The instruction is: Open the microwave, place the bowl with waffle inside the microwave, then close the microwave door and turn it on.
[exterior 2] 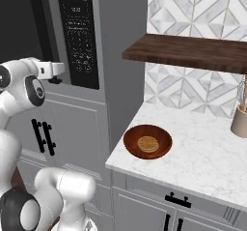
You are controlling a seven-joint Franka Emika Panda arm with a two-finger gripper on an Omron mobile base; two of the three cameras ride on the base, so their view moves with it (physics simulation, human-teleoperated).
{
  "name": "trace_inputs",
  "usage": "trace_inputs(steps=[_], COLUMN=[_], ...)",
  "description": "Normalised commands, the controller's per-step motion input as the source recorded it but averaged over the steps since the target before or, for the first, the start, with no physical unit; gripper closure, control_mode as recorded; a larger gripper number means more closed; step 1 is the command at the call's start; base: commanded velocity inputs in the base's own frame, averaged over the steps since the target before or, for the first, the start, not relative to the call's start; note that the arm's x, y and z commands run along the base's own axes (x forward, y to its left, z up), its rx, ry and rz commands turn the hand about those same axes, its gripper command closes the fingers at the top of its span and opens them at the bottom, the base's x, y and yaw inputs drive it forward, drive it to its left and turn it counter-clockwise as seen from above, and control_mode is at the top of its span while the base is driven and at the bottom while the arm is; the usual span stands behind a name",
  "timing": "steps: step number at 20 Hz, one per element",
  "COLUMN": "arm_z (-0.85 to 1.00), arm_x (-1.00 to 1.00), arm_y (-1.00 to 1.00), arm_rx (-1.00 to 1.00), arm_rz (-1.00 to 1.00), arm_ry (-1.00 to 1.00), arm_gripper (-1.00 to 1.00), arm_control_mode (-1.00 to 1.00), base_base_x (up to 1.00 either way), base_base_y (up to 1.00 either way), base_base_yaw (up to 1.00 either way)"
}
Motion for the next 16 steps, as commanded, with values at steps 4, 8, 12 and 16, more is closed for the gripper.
trace_inputs(steps=[4, 8, 12, 16], arm_z=[0.0, 0.0, -0.05, -0.13], arm_x=[-0.39, -0.7, -0.88, -0.92], arm_y=[1.0, 1.0, 1.0, 1.0], arm_rx=[-0.05, -0.01, -0.01, -0.02], arm_rz=[0.0, 0.03, 0.06, 0.07], arm_ry=[0.12, 0.11, 0.07, 0.05], arm_gripper=[1.0, 1.0, 1.0, 1.0], arm_control_mode=[-1.0, -1.0, -1.0, -1.0], base_base_x=[0.0, 0.0, 0.0, 0.0], base_base_y=[0.0, 0.0, 0.0, 0.0], base_base_yaw=[0.0, 0.0, 0.0, 0.0])
